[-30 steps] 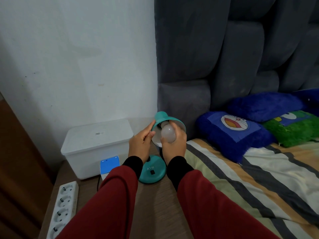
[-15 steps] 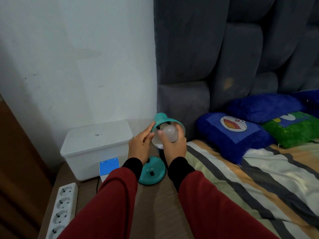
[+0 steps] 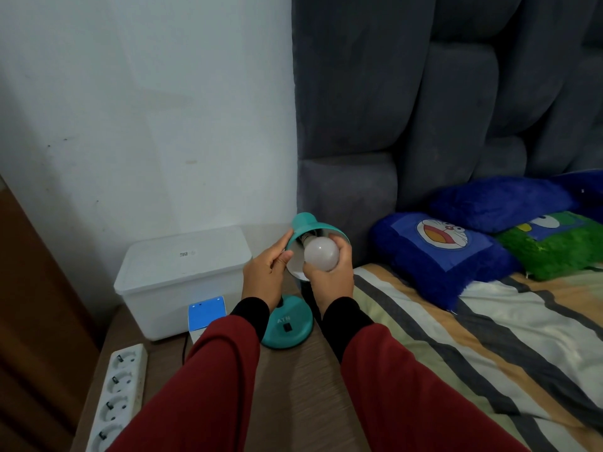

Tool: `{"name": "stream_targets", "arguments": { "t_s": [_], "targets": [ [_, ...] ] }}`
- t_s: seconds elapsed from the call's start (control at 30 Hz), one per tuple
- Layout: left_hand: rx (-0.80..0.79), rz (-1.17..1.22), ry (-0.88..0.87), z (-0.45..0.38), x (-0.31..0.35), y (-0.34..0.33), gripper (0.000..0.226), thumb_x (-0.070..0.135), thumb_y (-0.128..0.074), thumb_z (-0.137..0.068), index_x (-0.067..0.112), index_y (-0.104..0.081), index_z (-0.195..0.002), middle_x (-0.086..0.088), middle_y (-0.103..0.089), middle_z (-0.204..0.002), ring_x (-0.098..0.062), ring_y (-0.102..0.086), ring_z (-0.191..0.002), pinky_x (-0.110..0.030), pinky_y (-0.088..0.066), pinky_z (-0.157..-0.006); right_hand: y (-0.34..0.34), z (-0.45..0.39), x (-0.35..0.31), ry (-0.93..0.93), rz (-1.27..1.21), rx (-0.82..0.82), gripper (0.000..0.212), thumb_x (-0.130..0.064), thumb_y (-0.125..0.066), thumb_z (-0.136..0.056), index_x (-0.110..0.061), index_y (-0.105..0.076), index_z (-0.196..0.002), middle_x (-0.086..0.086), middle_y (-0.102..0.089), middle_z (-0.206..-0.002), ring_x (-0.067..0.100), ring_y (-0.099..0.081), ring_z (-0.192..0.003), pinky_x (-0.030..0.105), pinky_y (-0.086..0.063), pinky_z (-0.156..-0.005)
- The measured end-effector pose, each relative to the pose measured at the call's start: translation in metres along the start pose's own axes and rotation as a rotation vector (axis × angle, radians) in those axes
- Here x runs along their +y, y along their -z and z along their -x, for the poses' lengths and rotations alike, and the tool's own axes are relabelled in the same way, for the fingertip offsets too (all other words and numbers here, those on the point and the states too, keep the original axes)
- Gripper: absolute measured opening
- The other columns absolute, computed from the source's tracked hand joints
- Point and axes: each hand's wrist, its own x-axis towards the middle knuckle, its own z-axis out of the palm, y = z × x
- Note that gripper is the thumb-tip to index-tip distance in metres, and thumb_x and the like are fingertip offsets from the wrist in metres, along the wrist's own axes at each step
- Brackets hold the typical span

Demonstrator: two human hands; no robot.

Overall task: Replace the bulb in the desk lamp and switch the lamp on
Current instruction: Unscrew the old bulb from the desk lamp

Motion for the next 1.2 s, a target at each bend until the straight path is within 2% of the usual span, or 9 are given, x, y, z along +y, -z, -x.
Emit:
{"name": "stream_targets", "arguments": {
  "t_s": [0.1, 0.2, 0.43, 0.57, 0.67, 0.77, 0.87, 1.0, 1.2],
  "targets": [
    [-0.003, 0.018, -0.005, 0.001, 0.002, 0.001, 0.037, 0.017, -0.052, -0.096, 0.03, -0.052, -0.131, -0.006, -0.061, -0.129, -0.008, -0.056, -0.112, -0.003, -0.038, -0.087, 0.0, -0.001, -0.002, -0.055, -0.1, -0.008, 0.053, -0.009, -0.076, -0.071, -0.035, -0.051, -0.111, -0.006, -0.059, -0.107, 0.016, -0.062, -0.098, 0.033, -0.057, -0.082],
    [-0.001, 0.016, -0.004, 0.001, 0.002, 0.001, 0.037, 0.016, -0.052, -0.096, 0.029, -0.053, -0.13, -0.013, -0.064, -0.124, -0.023, -0.059, -0.113, -0.014, -0.041, -0.09, 0.0, 0.0, -0.004, -0.089, -0.1, -0.017, 0.06, -0.005, -0.072, -0.073, -0.028, -0.05, -0.124, -0.002, -0.057, -0.112, 0.02, -0.06, -0.103, 0.044, -0.055, -0.089],
    [0.0, -0.012, -0.005, 0.001, 0.003, 0.001, 0.037, 0.017, -0.052, -0.096, 0.029, -0.053, -0.131, -0.011, -0.064, -0.124, -0.021, -0.058, -0.114, -0.01, -0.039, -0.09, 0.004, -0.001, -0.003, -0.057, -0.05, -0.049, 0.063, 0.004, -0.066, -0.069, -0.035, -0.045, -0.113, -0.009, -0.051, -0.103, 0.015, -0.057, -0.097, 0.026, -0.055, -0.079],
    [-0.002, -0.031, -0.006, 0.001, 0.008, 0.004, 0.038, 0.016, -0.052, -0.096, 0.028, -0.052, -0.132, -0.001, -0.059, -0.131, 0.0, -0.05, -0.112, 0.01, -0.032, -0.083, 0.005, 0.0, -0.005, -0.105, -0.057, -0.027, 0.054, -0.019, -0.078, -0.069, -0.03, -0.041, -0.107, 0.005, -0.053, -0.112, 0.028, -0.06, -0.1, 0.044, -0.056, -0.084],
    [-0.007, -0.053, 0.018, 0.003, 0.011, 0.007, 0.039, 0.015, -0.051, -0.096, 0.025, -0.05, -0.134, -0.003, -0.057, -0.134, 0.0, -0.048, -0.113, 0.004, -0.029, -0.085, 0.007, 0.003, -0.011, -0.093, -0.004, 0.012, 0.046, -0.021, -0.074, -0.075, -0.028, -0.039, -0.103, 0.018, -0.055, -0.115, 0.037, -0.061, -0.099, 0.048, -0.055, -0.082],
    [-0.022, -0.146, 0.047, 0.005, 0.015, 0.013, 0.042, 0.017, -0.05, -0.096, 0.023, -0.046, -0.137, -0.005, -0.057, -0.134, -0.012, -0.054, -0.121, -0.005, -0.03, -0.092, 0.013, 0.007, -0.018, -0.063, 0.117, 0.002, 0.047, -0.019, -0.071, -0.076, -0.028, -0.042, -0.111, 0.015, -0.052, -0.12, 0.029, -0.057, -0.098, 0.042, -0.053, -0.085],
    [-0.015, -0.224, 0.116, 0.009, 0.021, 0.024, 0.042, 0.019, -0.051, -0.096, 0.02, -0.046, -0.137, -0.008, -0.058, -0.133, -0.018, -0.056, -0.119, -0.016, -0.033, -0.097, 0.021, 0.014, -0.027, -0.045, 0.31, -0.075, 0.059, -0.023, -0.069, -0.077, -0.027, -0.042, -0.129, 0.01, -0.048, -0.125, 0.02, -0.051, -0.101, 0.03, -0.044, -0.089],
    [-0.062, -0.459, 0.257, 0.018, 0.029, 0.044, 0.044, 0.025, -0.05, -0.096, 0.014, -0.044, -0.138, -0.012, -0.05, -0.139, -0.027, -0.045, -0.129, -0.032, -0.032, -0.112, 0.027, 0.028, -0.043, -0.029, 0.61, -0.185, 0.056, -0.025, -0.067, -0.078, -0.025, -0.044, -0.129, 0.016, -0.046, -0.127, 0.03, -0.052, -0.108, 0.028, -0.041, -0.089],
    [-0.128, -0.767, 0.304, 0.044, 0.039, 0.071, 0.038, 0.025, -0.046, -0.096, 0.006, -0.054, -0.127, -0.015, -0.055, -0.132, -0.028, -0.05, -0.122, -0.03, -0.042, -0.1, 0.024, 0.059, -0.05, -0.025, 0.751, -0.251, 0.055, -0.02, -0.069, -0.076, -0.023, -0.046, -0.126, 0.019, -0.043, -0.127, 0.032, -0.051, -0.11, 0.023, -0.038, -0.081]
  ]
}}
